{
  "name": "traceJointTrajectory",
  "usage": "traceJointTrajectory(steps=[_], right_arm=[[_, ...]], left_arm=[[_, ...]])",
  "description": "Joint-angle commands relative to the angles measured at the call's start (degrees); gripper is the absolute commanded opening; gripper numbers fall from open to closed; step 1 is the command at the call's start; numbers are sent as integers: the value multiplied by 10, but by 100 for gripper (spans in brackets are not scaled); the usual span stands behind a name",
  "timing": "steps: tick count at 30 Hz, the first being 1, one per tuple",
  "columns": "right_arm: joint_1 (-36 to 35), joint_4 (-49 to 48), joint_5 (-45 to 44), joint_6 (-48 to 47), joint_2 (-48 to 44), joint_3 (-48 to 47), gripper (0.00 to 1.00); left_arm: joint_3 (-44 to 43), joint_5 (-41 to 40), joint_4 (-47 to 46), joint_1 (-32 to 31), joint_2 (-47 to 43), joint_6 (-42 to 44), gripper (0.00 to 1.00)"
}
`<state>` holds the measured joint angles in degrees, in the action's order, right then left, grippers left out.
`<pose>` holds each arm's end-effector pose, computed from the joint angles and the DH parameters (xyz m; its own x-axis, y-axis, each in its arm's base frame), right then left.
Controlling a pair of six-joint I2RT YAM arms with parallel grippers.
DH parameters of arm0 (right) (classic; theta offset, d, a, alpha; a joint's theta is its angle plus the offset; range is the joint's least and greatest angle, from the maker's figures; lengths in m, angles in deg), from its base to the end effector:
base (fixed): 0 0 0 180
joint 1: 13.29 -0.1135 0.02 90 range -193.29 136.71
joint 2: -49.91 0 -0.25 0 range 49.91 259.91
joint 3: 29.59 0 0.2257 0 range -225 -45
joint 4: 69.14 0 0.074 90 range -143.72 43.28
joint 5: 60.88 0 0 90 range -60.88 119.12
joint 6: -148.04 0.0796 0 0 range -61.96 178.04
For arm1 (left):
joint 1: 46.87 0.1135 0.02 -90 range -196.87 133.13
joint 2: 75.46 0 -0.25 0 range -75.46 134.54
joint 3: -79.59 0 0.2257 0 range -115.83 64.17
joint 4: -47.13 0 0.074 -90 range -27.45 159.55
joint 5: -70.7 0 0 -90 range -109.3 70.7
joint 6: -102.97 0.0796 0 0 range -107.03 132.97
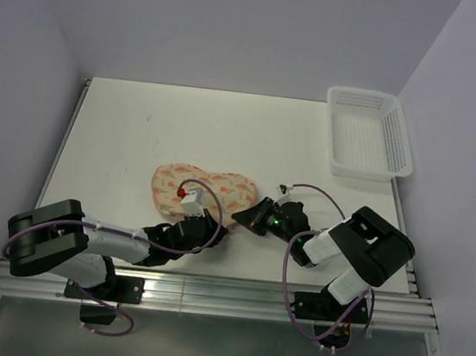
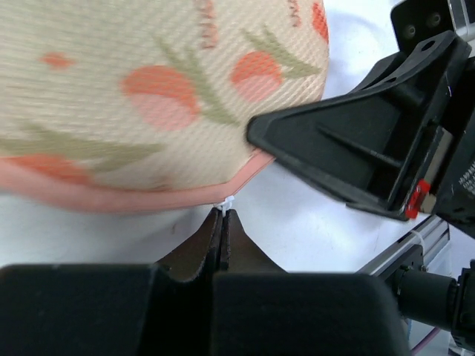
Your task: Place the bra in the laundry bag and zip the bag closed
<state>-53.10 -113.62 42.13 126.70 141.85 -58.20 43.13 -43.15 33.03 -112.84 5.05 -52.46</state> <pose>0.1984 0.1887 0.1127 -0.8238 0.4948 -0.2766 -0.0554 0.4154 0.9080 0.1386 -0.2318 0.1299 -0.7145 -0.4401 -0.5439 0.1031 0.7026 -0.7041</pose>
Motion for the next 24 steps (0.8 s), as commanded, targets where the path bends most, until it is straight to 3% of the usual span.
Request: traceJointTrajectory(steps=[1, 9, 13, 19, 21, 22, 24], right_arm=[[39, -7, -52, -41, -21, -9, 5], [116, 10, 12, -67, -32, -23, 0], [192, 65, 50, -98, -43, -42, 0], [230, 131, 63, -135, -48, -94, 3], [221, 144, 67, -142, -54, -98, 21], [214, 154, 63, -143, -66, -90, 55], [201, 167, 67, -141, -82, -78, 78]], left_arm=[[31, 8, 36, -4, -48, -8, 0], [65, -29, 139, 9, -112, -8, 0], [86, -38, 176, 14, -165, -12, 0], [92, -39, 203, 16, -200, -7, 0], [80, -34, 196, 18, -193, -1, 0], [74, -32, 187, 18, -179, 6, 0], [59, -31, 172, 19, -164, 12, 0]])
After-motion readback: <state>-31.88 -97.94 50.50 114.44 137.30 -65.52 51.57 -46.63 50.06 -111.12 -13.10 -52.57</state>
